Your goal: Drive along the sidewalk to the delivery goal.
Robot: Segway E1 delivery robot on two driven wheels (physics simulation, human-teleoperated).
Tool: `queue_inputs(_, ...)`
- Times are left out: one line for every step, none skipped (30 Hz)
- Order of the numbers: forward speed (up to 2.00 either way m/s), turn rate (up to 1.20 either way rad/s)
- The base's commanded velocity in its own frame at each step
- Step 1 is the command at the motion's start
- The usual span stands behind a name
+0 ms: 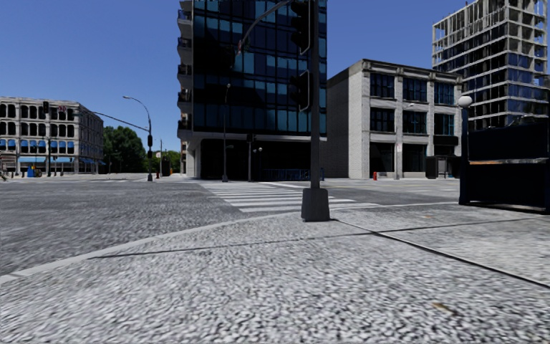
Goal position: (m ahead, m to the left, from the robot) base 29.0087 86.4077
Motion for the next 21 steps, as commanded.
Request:
queue_inputs(0.92, -0.65)
queue_inputs(0.92, -0.65)
queue_inputs(0.92, -0.65)
queue_inputs(0.92, -0.65)
queue_inputs(0.92, -0.65)
queue_inputs(0.91, -0.65)
queue_inputs(0.91, -0.65)
queue_inputs(0.85, -0.65)
queue_inputs(0.78, -0.65)
queue_inputs(0.74, -0.65)
queue_inputs(0.73, -0.65)
queue_inputs(0.73, -0.65)
queue_inputs(0.73, -0.65)
queue_inputs(0.73, -0.65)
queue_inputs(0.73, -0.65)
queue_inputs(0.73, -0.65)
queue_inputs(0.73, -0.65)
queue_inputs(0.73, -0.65)
queue_inputs(0.73, -0.65)
queue_inputs(0.73, -0.65)
queue_inputs(0.73, -0.65)
